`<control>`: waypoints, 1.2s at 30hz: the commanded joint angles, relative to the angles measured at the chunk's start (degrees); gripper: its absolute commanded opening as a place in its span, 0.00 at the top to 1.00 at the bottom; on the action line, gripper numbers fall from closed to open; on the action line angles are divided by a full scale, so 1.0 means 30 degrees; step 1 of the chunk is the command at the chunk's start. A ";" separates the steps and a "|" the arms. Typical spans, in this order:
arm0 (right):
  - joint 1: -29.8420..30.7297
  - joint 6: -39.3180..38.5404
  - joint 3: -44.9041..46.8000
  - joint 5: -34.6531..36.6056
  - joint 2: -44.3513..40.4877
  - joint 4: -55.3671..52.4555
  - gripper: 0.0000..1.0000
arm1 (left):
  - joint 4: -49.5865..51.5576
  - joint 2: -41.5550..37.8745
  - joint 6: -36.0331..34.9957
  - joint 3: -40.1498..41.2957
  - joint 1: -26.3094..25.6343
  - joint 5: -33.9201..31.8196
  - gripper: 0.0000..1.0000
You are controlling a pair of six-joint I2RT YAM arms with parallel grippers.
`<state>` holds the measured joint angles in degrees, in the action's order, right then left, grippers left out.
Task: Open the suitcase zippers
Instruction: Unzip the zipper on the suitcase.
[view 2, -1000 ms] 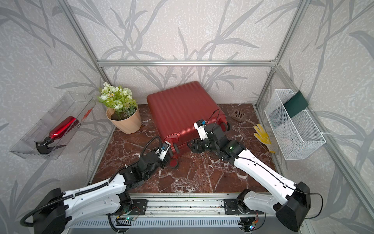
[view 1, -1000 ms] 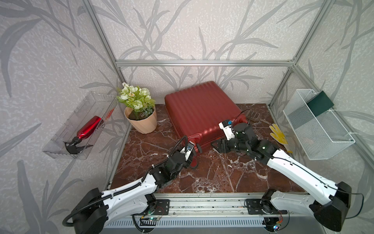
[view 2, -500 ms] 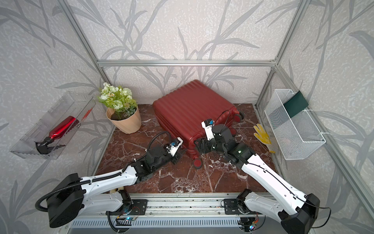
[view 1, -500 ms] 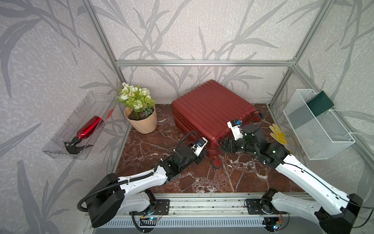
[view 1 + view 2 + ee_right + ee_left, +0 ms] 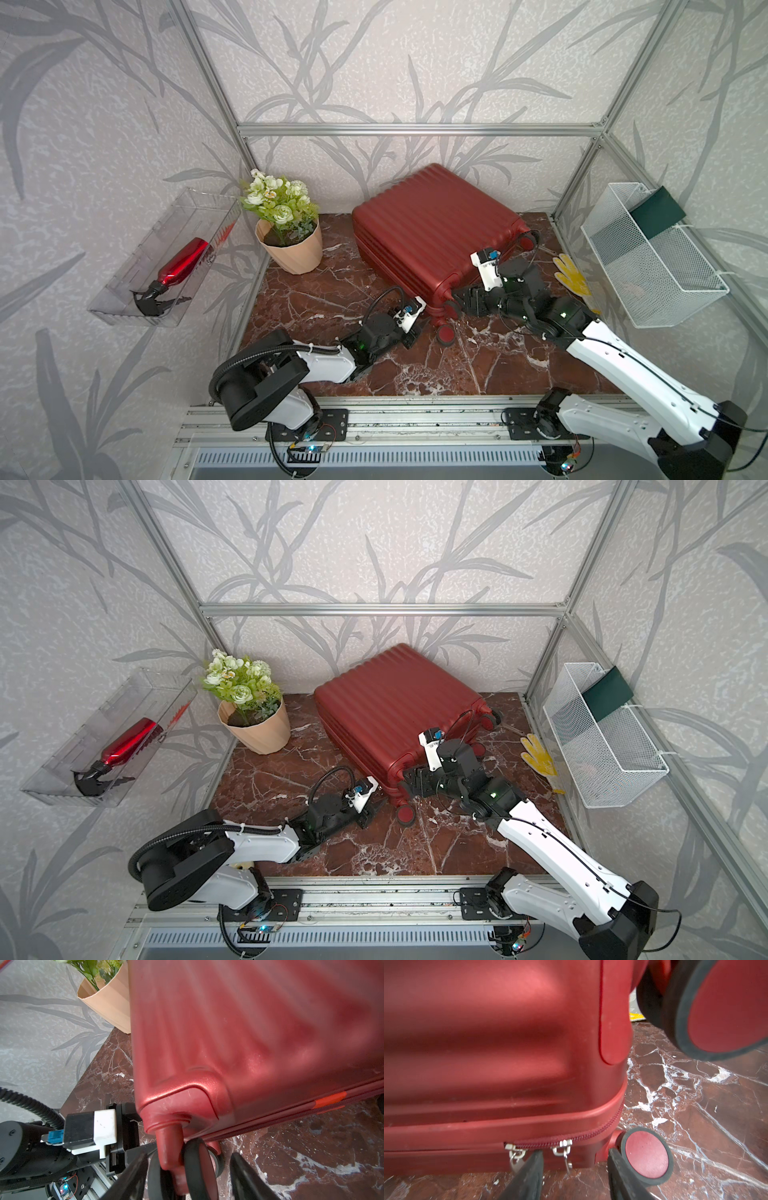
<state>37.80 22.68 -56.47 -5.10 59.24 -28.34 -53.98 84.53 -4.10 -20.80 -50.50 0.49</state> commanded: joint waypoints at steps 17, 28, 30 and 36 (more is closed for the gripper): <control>-0.0083 0.0614 0.0029 -0.0081 -0.0031 -0.0091 0.37 | -0.3108 0.2573 -0.0589 -0.0800 0.0559 -0.0142 0.80; -0.0089 -0.0074 -0.0809 0.0550 0.0329 -0.1764 0.36 | -0.2619 0.2420 -0.0396 -0.0988 0.0634 0.0125 1.00; -0.0089 -0.0491 -0.1544 0.0546 0.0837 -0.2747 0.34 | -0.2116 0.1898 -0.0406 -0.0866 0.0632 0.0387 1.00; -0.0069 -0.1416 -0.3844 -0.2918 0.3691 -0.5008 0.30 | 0.0855 -0.0785 0.0354 -0.0493 0.0459 0.1272 1.00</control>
<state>37.76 20.64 -65.52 -7.70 67.44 -38.52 -54.28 86.17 -4.62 -22.17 -48.93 2.55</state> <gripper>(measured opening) 0.698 0.048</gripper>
